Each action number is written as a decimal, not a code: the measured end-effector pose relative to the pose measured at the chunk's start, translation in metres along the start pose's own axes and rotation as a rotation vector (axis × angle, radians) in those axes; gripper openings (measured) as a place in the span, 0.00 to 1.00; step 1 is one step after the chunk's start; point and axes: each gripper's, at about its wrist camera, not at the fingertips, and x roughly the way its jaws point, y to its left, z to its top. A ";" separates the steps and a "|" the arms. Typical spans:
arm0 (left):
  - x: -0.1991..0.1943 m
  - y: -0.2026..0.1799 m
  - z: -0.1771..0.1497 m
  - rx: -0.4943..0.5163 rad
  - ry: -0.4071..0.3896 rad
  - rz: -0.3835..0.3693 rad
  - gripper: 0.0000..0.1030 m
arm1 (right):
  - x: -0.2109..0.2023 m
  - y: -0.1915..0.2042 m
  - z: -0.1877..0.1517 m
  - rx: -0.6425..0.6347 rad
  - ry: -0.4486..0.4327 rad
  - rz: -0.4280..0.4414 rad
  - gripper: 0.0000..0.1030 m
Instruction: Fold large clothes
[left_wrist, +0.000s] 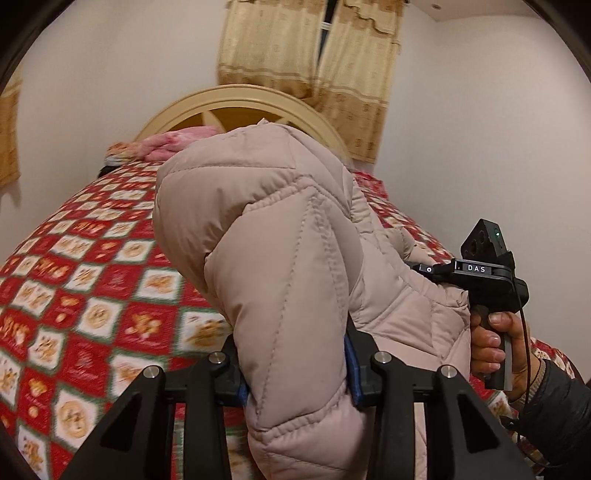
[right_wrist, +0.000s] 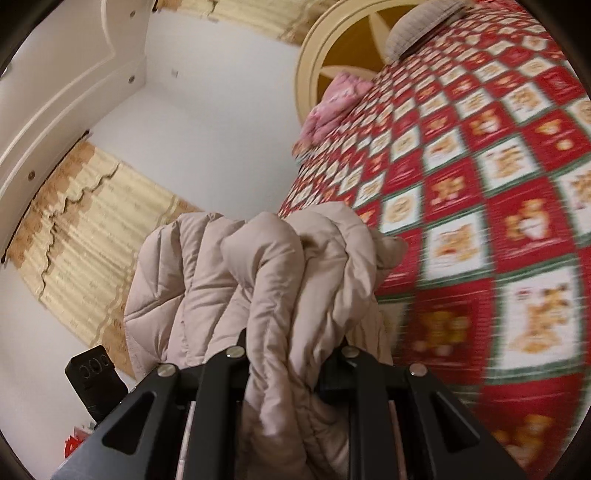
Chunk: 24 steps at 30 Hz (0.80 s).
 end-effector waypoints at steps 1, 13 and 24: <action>-0.001 0.008 -0.002 -0.007 0.000 0.008 0.39 | 0.012 0.005 -0.001 -0.006 0.015 0.002 0.21; 0.007 0.073 -0.029 -0.083 0.037 0.060 0.39 | 0.081 0.014 -0.015 -0.012 0.126 -0.055 0.21; 0.006 0.082 -0.045 -0.070 0.061 0.104 0.55 | 0.100 0.007 -0.028 -0.029 0.168 -0.113 0.21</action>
